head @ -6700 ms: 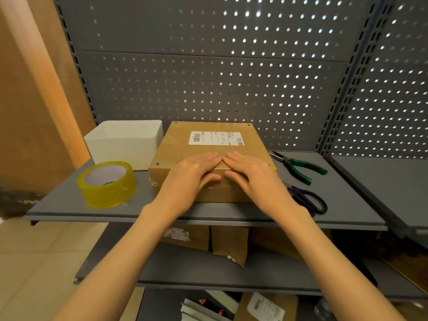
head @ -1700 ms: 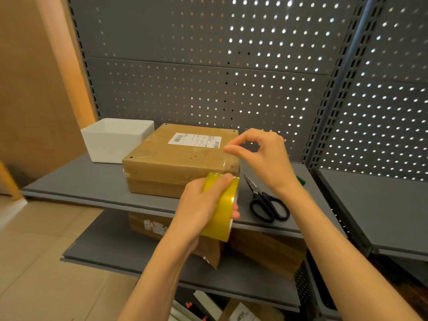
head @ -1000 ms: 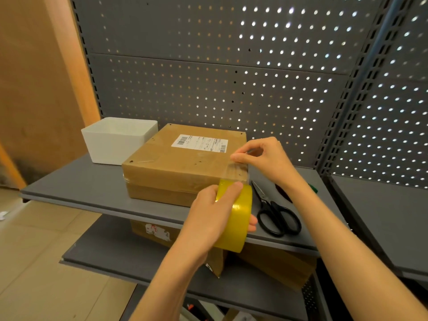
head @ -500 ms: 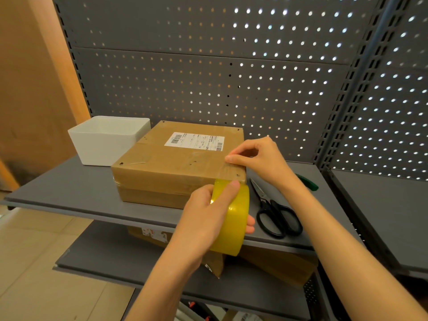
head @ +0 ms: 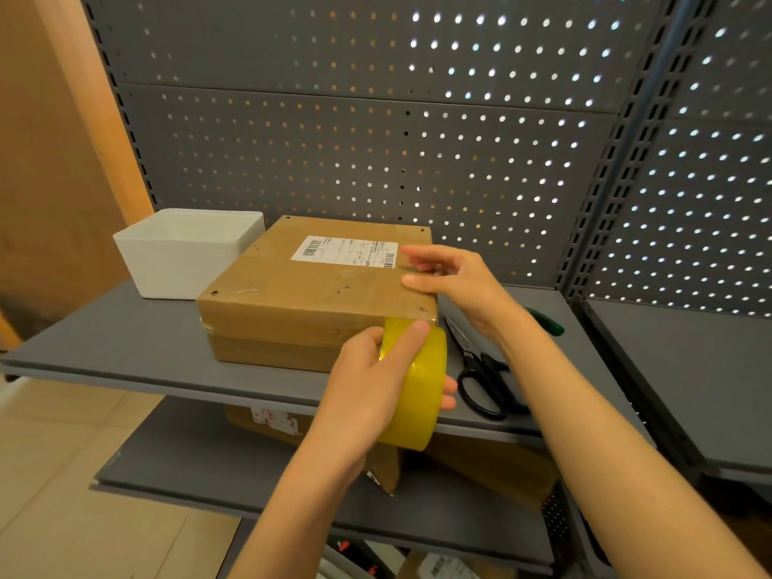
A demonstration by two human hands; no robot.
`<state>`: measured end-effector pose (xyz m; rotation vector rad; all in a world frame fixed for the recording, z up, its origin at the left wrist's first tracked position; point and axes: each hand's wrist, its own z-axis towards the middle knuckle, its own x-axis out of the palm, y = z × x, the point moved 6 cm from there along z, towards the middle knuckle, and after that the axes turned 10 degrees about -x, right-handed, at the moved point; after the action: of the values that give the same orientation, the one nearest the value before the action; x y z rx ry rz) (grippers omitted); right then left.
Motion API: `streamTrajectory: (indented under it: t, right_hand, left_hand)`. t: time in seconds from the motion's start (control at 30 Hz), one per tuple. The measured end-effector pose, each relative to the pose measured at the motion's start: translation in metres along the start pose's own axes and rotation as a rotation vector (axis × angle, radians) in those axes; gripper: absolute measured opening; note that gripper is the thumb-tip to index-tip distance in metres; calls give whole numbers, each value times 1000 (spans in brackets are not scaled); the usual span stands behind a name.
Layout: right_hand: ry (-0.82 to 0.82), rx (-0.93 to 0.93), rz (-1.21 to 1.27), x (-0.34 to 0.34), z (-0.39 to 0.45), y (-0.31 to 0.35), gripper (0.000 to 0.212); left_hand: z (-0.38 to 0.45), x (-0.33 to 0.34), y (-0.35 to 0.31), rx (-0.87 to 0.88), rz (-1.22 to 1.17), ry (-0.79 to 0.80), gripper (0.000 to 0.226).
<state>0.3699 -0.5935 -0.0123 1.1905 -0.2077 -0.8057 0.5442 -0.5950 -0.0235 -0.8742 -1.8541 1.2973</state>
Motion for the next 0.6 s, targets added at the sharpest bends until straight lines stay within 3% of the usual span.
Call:
streamTrajectory:
  t: [0.07, 0.13, 0.23, 0.33, 0.43, 0.6]
  right_hand:
    - [-187, -40, -58, -9, -3, 4, 24]
    - [-269, -184, -109, -12, -11, 20, 15]
    - [-46, -284, -210, 7, -29, 46, 22]
    - [301, -100, -258, 28, -43, 25, 45]
    - [355, -17, -180, 29, -45, 15, 49]
    - [427, 16, -264, 32, -46, 20, 44]
  left_hand:
    - [-1, 1, 0, -5, -2, -2, 24]
    - [-2, 0, 0, -7, -1, 2, 24]
    - [0, 0, 1, -13, 1, 3, 27]
    - [-1, 1, 4, -2, -11, -2, 28]
    - [-5, 0, 8, 31, -12, -4, 20]
    - [-5, -2, 16, 40, -35, -65, 16]
